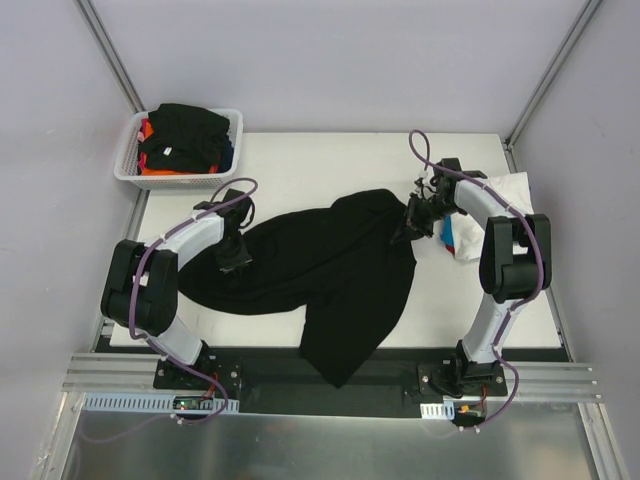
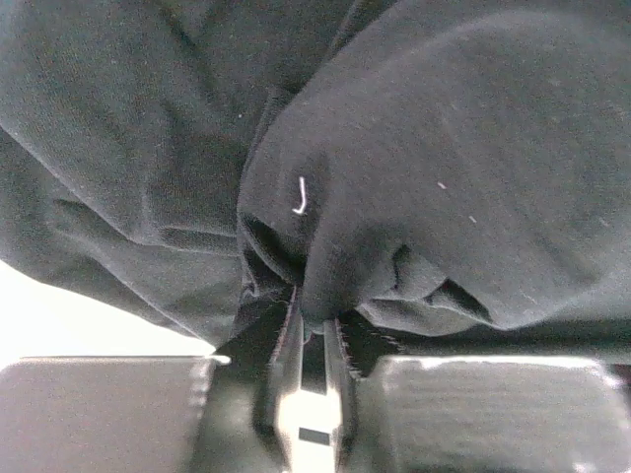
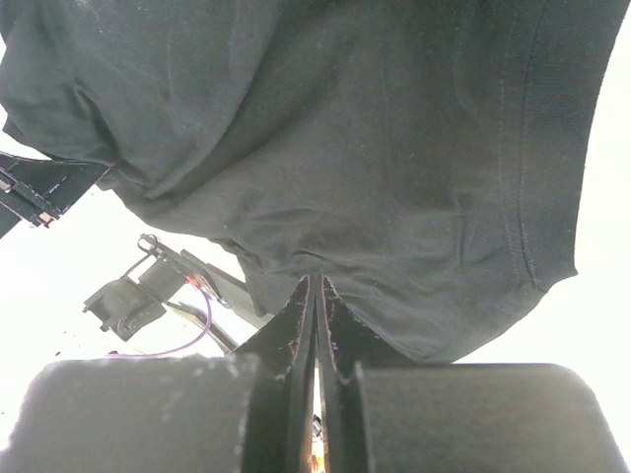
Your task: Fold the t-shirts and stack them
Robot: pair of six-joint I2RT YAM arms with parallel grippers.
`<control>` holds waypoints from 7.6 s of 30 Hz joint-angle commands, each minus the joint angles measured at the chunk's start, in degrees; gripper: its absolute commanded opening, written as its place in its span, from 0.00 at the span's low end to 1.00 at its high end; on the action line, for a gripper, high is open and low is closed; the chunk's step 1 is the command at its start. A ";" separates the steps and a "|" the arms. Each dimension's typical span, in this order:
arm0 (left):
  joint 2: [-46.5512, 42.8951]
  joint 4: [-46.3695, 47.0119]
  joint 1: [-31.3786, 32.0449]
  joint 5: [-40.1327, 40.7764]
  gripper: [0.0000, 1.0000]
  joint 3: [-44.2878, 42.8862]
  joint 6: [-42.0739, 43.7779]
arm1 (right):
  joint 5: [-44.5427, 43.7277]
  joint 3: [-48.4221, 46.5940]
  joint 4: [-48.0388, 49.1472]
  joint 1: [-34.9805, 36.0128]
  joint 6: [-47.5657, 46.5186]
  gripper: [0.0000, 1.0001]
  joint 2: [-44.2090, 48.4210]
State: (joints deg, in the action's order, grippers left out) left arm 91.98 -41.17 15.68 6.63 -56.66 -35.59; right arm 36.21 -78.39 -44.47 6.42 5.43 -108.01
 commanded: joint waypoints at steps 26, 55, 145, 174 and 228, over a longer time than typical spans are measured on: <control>20.42 -14.66 -3.37 6.46 0.17 -45.47 3.42 | -1.14 1.75 -2.55 1.85 -1.74 0.01 4.82; 1.17 7.76 -11.81 -2.59 0.34 -5.99 7.99 | -2.37 5.00 -4.13 2.02 -3.67 0.01 8.16; -6.18 0.03 -8.58 -6.55 0.53 -12.80 5.28 | -3.69 8.52 -3.08 5.54 -1.39 0.01 11.42; 0.56 5.04 -19.80 7.77 0.00 -6.62 10.29 | -6.06 9.75 -3.96 9.23 -1.65 0.01 13.44; -14.99 -16.75 -34.67 -4.17 0.00 11.58 -10.55 | -2.90 20.19 1.39 11.34 -0.43 0.01 16.07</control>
State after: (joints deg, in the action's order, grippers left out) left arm 76.58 -56.14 -18.48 0.43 -43.72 -47.05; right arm 32.18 -62.43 -44.40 16.32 4.49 -96.07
